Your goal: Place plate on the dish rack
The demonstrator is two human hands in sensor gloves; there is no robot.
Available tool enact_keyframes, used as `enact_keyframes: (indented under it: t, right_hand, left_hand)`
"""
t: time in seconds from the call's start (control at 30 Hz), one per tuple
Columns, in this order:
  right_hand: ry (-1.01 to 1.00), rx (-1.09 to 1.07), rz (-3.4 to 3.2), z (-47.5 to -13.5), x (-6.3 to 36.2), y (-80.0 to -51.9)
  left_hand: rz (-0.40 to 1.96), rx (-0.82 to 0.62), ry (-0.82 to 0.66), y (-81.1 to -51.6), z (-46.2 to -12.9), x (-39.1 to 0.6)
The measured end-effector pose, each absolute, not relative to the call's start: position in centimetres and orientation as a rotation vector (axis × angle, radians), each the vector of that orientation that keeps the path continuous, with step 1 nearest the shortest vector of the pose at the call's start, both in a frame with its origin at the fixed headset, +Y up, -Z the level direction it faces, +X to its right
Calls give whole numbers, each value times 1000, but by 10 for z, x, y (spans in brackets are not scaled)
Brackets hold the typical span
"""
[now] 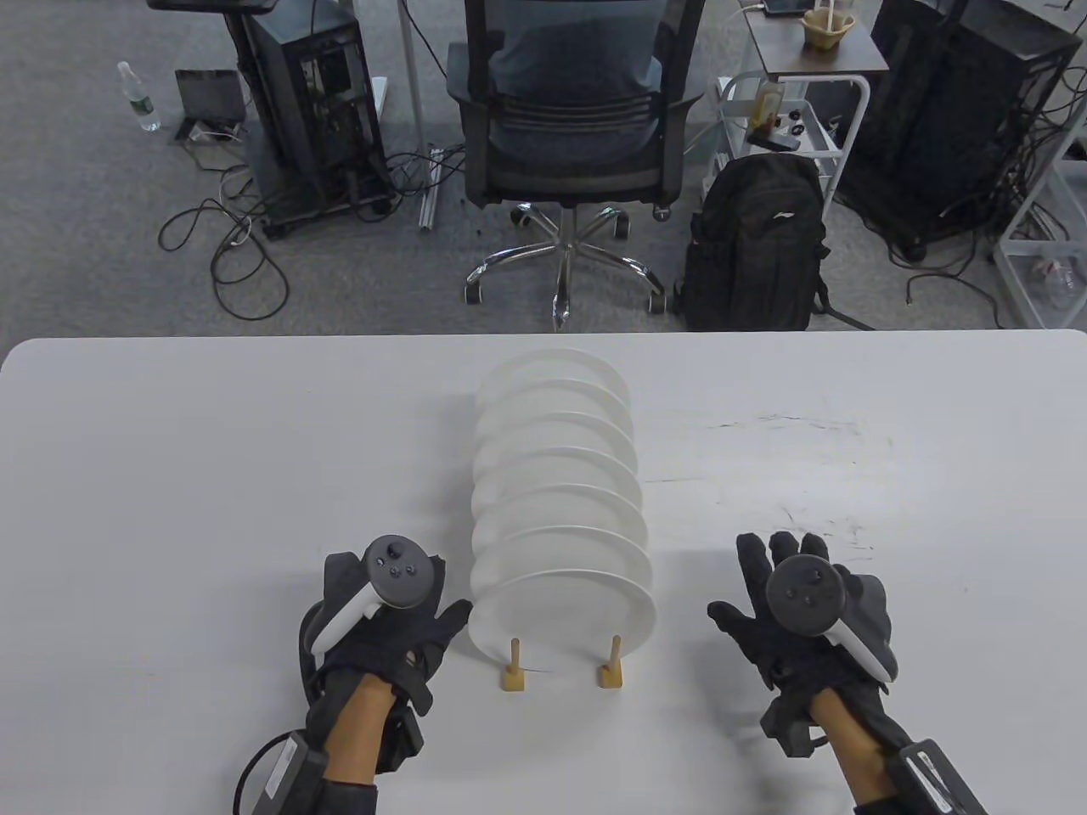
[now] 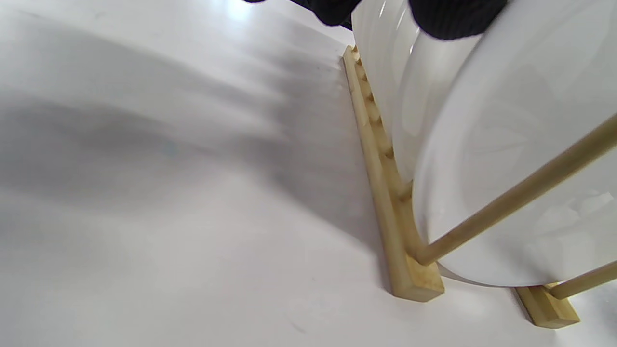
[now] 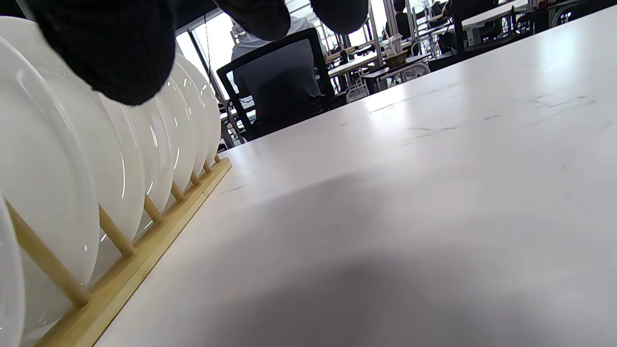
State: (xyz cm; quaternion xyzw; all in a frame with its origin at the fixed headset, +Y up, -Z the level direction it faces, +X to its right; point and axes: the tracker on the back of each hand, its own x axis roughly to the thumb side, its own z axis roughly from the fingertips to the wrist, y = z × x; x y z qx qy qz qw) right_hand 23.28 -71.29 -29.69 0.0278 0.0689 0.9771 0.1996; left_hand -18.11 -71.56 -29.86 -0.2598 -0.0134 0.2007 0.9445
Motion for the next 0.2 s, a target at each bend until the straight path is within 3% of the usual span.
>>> enact_keyframes:
  t: [0.2]
  right_hand:
    - [236, 78, 2716, -296, 234, -714]
  left_hand:
    - [403, -543, -27, -718, -299, -180]
